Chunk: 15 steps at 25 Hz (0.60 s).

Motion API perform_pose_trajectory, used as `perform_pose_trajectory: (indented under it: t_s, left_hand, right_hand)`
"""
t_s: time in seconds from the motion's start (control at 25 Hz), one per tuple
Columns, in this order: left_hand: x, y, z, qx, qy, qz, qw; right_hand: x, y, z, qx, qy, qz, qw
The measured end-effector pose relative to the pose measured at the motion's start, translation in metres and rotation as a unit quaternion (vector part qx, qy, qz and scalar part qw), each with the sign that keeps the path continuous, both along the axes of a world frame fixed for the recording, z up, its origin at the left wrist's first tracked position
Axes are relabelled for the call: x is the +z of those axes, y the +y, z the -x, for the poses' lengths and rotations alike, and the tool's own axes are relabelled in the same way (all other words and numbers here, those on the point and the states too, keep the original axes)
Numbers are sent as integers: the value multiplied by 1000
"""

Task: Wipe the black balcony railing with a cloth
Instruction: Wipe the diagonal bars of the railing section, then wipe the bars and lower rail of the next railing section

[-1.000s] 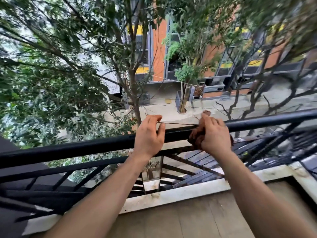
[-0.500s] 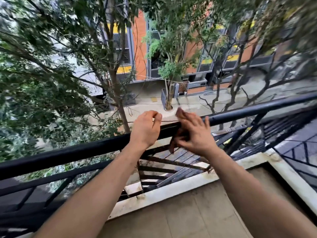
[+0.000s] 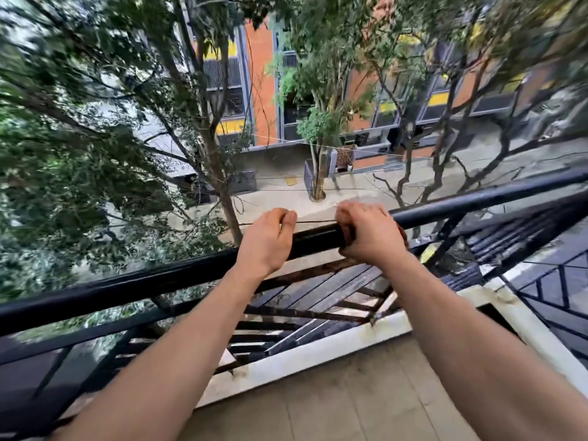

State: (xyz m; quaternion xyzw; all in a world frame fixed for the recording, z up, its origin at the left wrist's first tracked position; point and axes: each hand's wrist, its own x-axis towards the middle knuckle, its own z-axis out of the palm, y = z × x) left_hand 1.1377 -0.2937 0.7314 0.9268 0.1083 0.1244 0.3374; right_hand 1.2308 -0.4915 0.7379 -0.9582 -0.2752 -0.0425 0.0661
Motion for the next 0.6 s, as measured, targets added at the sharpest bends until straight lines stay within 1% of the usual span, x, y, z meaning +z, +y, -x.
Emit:
perform_pose_trajectory:
  t_s: [0.04, 0.08, 0.12, 0.16, 0.2, 0.24, 0.28, 0.32, 0.4, 0.48, 0.52, 0.56, 0.6]
  left_hand:
    - [-3, -4, -3, 2, -2, 1, 1000]
    - [-5, -8, -5, 2, -4, 9, 1000]
    - [-4, -11, -10, 6, -7, 16, 1000]
    - [-3, -14, -16, 7, -8, 15, 1000]
    - [-1, -15, -23, 10, -6, 13, 1000]
    - [2, -15, -31, 13, -8, 11, 1000]
    - [3, -13, -38, 13, -13, 3, 1000]
    - [5, -14, -41, 4, -17, -4, 1000]
    - [8, -22, -46, -33, 0, -4, 999]
    - [5, -39, -57, -87, 56, -25, 994]
    - [1, -51, -66, -120, 86, -41, 988]
    - [-3, -61, -76, -151, 111, -53, 981]
    - [-3, -71, -88, -169, 134, -66, 974]
  right_hand:
    - [-4, 12, 4, -44, -39, 34, 998]
    - [-13, 34, 18, -50, -71, 55, 995]
    - [-22, 57, 37, -13, -87, 28, 996]
    - [-34, 73, 52, 61, -98, -39, 993]
    - [-48, 75, 58, 147, -94, -94, 980]
    - [-53, 60, 47, 218, -92, -103, 966]
    - [-49, 37, 26, 252, -109, -98, 957]
    - [-47, 5, 0, 244, -126, -90, 957]
    - [-37, -60, -49, 124, -106, -87, 983]
    - [-35, -95, -70, -1, -93, -78, 993]
    - [-42, -92, -66, -67, -94, -71, 991]
    - [-51, -78, -55, -98, -100, -89, 986]
    - [-62, -62, -43, -82, -114, -117, 983]
